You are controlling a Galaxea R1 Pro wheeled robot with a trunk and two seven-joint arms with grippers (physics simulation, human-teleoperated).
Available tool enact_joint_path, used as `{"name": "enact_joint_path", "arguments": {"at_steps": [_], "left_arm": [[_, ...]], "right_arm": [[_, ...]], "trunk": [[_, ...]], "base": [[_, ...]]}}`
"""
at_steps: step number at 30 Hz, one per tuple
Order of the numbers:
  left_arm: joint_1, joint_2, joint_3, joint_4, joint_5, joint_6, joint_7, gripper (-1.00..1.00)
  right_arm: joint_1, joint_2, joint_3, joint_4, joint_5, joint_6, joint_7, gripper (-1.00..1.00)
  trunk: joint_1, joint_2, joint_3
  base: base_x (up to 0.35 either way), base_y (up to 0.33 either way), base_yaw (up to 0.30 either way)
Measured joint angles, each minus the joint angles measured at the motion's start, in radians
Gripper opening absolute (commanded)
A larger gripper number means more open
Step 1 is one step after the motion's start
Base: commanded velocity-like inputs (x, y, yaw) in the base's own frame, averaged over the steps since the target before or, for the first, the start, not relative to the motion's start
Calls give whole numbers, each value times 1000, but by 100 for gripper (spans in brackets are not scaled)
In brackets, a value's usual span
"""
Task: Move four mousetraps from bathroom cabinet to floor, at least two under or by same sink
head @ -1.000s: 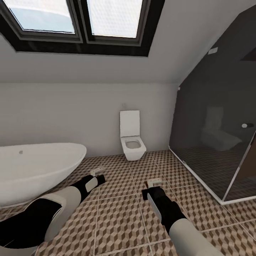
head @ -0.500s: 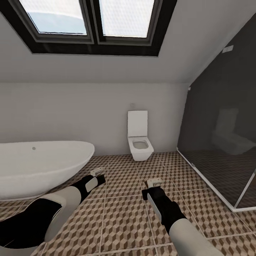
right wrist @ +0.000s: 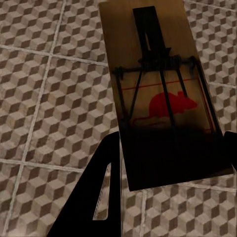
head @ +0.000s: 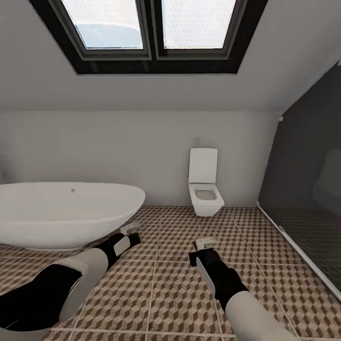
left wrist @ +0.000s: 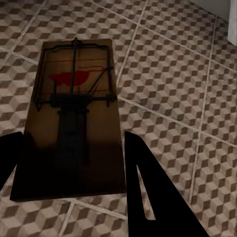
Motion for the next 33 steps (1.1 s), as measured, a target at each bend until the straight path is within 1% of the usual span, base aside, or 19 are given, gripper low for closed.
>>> {"name": "enact_joint_path", "arguments": {"at_steps": [7, 16, 19, 33], "left_arm": [[0, 2, 0, 1, 0, 0, 0, -100], [0, 18, 0, 2, 2, -8, 3, -100], [0, 19, 0, 4, 4, -18, 8, -100], [0, 16, 0, 14, 5, -19, 12, -100]], "right_arm": [[0, 0, 1, 0, 0, 1, -1, -100], [0, 0, 3, 0, 0, 1, -3, -100], [0, 0, 3, 0, 0, 1, -3, -100], [0, 0, 4, 0, 0, 0, -3, -100]], "trunk": [[0, 0, 0], [0, 0, 0], [0, 0, 0], [0, 0, 0]], "base": [[0, 0, 295], [0, 0, 295], [0, 0, 295], [0, 0, 295]]}}
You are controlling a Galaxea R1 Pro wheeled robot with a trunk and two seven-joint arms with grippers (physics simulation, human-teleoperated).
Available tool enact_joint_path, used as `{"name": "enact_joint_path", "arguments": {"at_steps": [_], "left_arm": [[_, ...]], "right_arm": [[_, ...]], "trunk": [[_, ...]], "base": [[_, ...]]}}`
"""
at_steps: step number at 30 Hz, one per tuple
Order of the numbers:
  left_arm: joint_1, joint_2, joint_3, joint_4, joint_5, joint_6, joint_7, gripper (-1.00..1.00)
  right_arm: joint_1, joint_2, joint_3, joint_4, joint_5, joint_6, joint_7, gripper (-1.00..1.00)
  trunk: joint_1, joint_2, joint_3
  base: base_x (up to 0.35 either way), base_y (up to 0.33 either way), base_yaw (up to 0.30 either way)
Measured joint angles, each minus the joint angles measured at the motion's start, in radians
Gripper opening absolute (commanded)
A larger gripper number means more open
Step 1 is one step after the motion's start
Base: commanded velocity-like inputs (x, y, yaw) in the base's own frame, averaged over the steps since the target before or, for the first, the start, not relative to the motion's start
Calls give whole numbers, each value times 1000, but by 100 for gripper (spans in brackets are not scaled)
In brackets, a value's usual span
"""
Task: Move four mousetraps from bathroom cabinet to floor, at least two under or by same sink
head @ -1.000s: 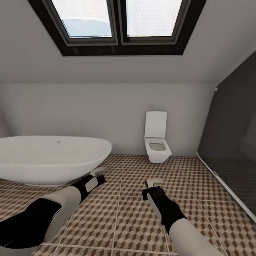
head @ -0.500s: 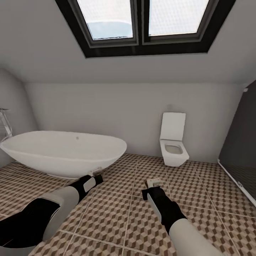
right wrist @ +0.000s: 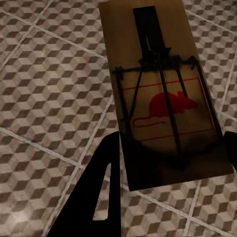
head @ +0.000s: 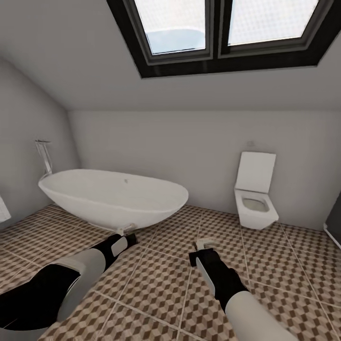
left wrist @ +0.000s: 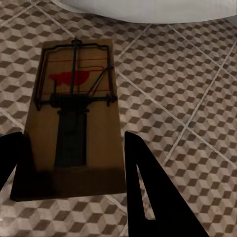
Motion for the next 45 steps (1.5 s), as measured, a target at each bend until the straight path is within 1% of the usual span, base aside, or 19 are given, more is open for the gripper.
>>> {"name": "enact_joint_path", "arguments": {"at_steps": [45], "left_arm": [[0, -1, 0, 0, 0, 5, 3, -100]], "right_arm": [[0, 0, 0, 2, 0, 1, 1, -100]], "trunk": [[0, 0, 0]], "base": [[0, 0, 295]]}}
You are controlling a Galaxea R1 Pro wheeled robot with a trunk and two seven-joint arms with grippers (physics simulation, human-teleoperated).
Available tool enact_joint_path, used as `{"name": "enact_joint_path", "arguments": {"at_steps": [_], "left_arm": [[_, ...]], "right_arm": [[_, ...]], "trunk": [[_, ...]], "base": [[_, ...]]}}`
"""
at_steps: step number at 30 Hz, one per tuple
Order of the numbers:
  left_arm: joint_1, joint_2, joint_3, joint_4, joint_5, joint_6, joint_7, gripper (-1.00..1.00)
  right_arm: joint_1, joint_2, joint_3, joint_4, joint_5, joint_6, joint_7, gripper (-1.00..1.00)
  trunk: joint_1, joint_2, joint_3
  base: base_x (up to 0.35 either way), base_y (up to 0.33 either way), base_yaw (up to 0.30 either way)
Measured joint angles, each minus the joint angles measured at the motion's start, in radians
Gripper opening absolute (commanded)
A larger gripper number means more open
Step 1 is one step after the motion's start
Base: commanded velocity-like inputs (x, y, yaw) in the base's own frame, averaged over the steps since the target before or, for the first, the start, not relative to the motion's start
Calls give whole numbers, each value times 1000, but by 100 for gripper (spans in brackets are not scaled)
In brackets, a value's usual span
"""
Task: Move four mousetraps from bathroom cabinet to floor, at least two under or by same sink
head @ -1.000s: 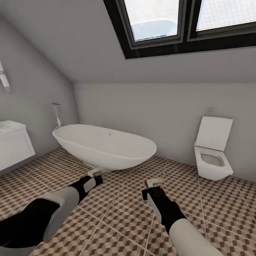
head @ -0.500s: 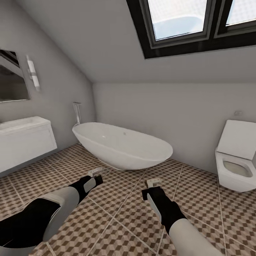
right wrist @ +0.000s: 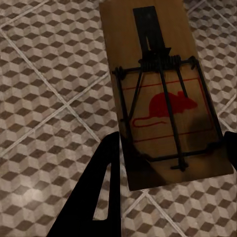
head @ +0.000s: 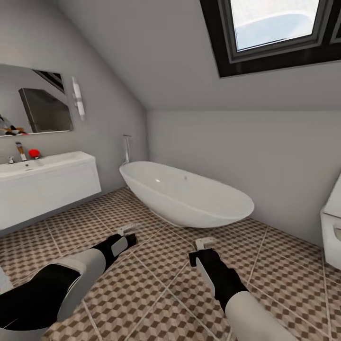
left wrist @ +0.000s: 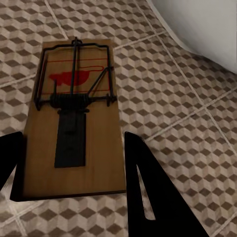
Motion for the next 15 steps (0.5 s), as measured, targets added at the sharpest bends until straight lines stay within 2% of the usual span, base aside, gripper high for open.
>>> {"name": "enact_joint_path", "arguments": {"at_steps": [6, 9, 15], "left_arm": [[0, 0, 0, 0, 0, 1, -1, -100], [0, 0, 0, 0, -1, 5, -8, -100], [0, 0, 0, -2, -6, 9, -15, -100]], "right_arm": [[0, 0, 0, 0, 1, 0, 0, -100], [0, 0, 0, 0, 0, -1, 2, -100], [0, 0, 0, 0, 1, -2, 0, -100]], "trunk": [[0, 0, 0], [0, 0, 0], [-1, 0, 0]], "base": [[0, 0, 286], [110, 0, 95], [294, 0, 12]]}}
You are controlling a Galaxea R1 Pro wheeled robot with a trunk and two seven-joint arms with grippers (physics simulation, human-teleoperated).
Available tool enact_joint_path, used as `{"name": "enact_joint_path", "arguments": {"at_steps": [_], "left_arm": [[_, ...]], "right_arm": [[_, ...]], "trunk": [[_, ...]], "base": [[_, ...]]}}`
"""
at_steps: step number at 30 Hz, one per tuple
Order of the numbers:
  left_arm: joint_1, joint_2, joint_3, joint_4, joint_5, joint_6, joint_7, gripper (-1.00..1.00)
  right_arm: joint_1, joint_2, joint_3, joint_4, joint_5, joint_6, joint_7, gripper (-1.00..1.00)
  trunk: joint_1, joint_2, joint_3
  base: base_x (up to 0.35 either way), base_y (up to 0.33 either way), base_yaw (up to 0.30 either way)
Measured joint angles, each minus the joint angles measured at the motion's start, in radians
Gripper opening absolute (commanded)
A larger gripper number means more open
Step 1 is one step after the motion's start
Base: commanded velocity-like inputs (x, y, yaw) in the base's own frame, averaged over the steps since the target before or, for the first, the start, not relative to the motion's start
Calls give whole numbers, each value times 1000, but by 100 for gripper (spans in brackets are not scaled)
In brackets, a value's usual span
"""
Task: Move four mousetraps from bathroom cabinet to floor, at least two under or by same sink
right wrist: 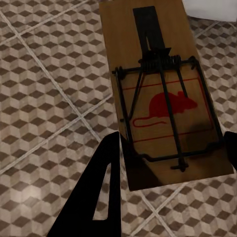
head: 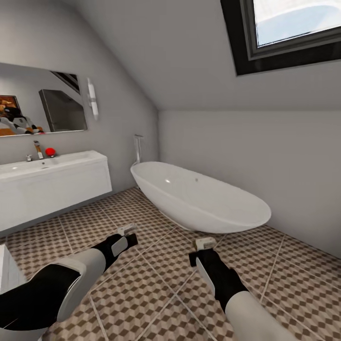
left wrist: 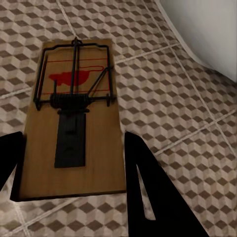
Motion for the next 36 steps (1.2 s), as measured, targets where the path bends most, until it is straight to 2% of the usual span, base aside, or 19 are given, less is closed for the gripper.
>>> {"name": "enact_joint_path", "arguments": {"at_steps": [16, 36], "left_arm": [[0, 2, 0, -3, 2, 4, 1, -100], [0, 2, 0, -3, 2, 4, 0, -100]], "right_arm": [[0, -1, -2, 0, 1, -1, 1, -100], [0, -2, -1, 1, 4, -1, 1, -100]], "trunk": [[0, 0, 0], [0, 0, 0]], "base": [[320, 0, 19], [321, 0, 253]]}}
